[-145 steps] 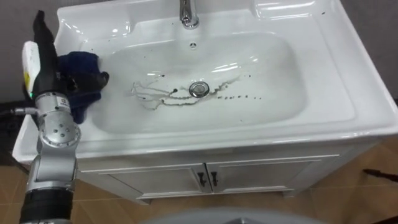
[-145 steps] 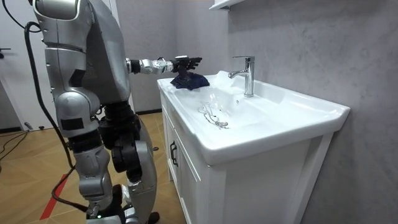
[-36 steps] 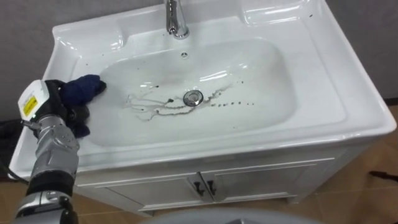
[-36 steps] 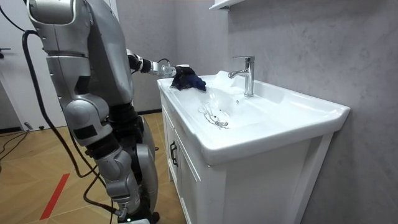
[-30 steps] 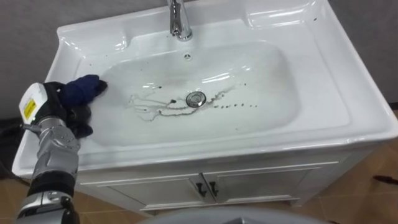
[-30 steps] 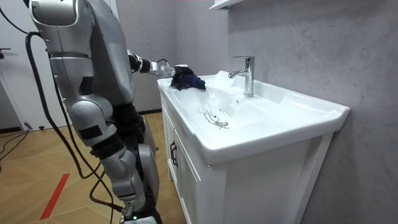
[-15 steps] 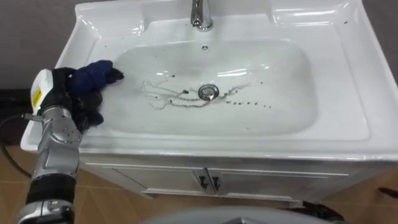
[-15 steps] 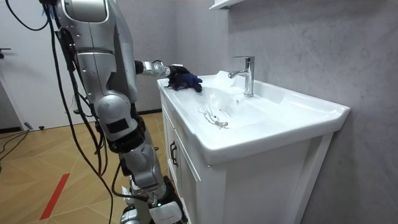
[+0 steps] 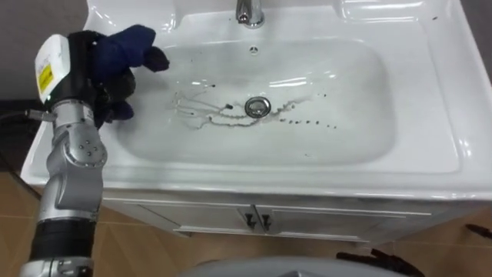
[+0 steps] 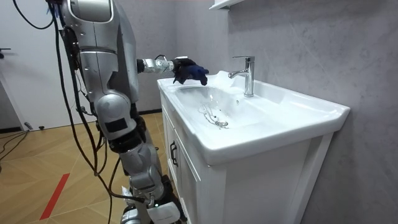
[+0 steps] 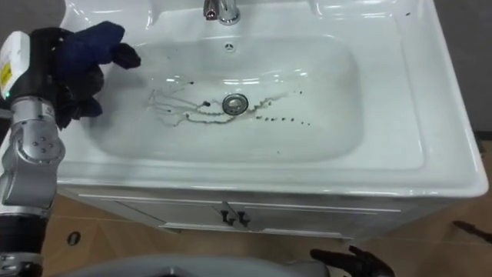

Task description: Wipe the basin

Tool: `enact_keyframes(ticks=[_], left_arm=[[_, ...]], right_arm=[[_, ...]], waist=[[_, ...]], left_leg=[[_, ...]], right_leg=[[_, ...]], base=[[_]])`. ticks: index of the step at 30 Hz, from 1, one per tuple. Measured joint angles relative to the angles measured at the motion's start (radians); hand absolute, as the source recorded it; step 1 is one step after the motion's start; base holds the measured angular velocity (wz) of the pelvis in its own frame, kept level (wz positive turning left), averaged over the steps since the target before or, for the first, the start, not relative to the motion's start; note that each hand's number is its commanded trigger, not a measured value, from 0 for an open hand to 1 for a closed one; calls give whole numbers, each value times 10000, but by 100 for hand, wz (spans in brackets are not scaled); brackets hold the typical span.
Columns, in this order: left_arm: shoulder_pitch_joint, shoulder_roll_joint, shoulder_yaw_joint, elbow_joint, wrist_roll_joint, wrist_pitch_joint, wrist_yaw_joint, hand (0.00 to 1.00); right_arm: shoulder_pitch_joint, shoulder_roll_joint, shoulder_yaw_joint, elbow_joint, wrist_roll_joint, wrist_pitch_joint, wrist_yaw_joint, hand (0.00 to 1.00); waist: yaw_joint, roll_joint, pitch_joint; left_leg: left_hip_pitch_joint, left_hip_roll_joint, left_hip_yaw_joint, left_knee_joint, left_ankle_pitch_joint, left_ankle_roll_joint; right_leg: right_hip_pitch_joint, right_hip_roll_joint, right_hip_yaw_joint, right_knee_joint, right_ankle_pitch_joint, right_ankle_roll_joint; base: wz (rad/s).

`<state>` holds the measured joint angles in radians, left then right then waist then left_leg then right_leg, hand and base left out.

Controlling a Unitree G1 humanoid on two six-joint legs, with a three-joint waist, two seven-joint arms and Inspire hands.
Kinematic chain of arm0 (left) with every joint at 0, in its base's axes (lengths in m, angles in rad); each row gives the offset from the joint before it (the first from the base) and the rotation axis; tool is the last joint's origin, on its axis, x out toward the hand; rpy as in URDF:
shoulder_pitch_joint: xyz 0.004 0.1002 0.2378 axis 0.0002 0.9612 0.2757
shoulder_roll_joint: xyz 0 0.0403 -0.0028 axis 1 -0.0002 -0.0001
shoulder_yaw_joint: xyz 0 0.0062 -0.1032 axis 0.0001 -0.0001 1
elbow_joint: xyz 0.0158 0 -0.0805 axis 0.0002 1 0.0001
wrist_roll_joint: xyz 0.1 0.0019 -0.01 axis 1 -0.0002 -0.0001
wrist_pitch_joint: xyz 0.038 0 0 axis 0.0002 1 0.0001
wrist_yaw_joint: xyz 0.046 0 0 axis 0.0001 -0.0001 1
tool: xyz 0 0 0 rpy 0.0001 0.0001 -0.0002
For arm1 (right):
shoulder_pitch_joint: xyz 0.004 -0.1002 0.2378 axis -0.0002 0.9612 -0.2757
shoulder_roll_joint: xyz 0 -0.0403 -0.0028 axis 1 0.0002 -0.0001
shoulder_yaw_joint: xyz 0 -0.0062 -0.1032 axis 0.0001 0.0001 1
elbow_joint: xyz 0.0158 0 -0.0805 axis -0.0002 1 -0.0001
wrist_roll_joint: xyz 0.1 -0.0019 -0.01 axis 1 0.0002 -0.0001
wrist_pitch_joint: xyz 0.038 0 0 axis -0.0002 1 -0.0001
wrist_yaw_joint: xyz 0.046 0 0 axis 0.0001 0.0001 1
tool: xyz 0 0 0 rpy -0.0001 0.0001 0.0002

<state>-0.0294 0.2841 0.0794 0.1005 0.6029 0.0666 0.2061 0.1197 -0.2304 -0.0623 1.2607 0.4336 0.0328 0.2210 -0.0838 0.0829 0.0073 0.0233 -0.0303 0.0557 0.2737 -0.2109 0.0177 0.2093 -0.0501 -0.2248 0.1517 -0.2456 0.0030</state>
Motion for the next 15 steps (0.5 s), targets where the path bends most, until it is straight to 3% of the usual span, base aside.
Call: enact_keyframes(ticks=[3,15], left_arm=[[1,0,-175,-31,41,-290,3,100],[6,2,-697,87,637,-272,23,100]], right_arm=[[-6,6,3,258,283,-65,-5,0],[-43,-7,-35,376,452,-93,14,0]], waist=[[-5,29,-19],[-503,43,12]], left_leg=[[77,15,48,-4,0,0],[-165,5,23,271,-17,33]], right_leg=[[53,2,36,9,0,0],[-31,-1,46,10,-1,1]], base=[[-7],[2]])
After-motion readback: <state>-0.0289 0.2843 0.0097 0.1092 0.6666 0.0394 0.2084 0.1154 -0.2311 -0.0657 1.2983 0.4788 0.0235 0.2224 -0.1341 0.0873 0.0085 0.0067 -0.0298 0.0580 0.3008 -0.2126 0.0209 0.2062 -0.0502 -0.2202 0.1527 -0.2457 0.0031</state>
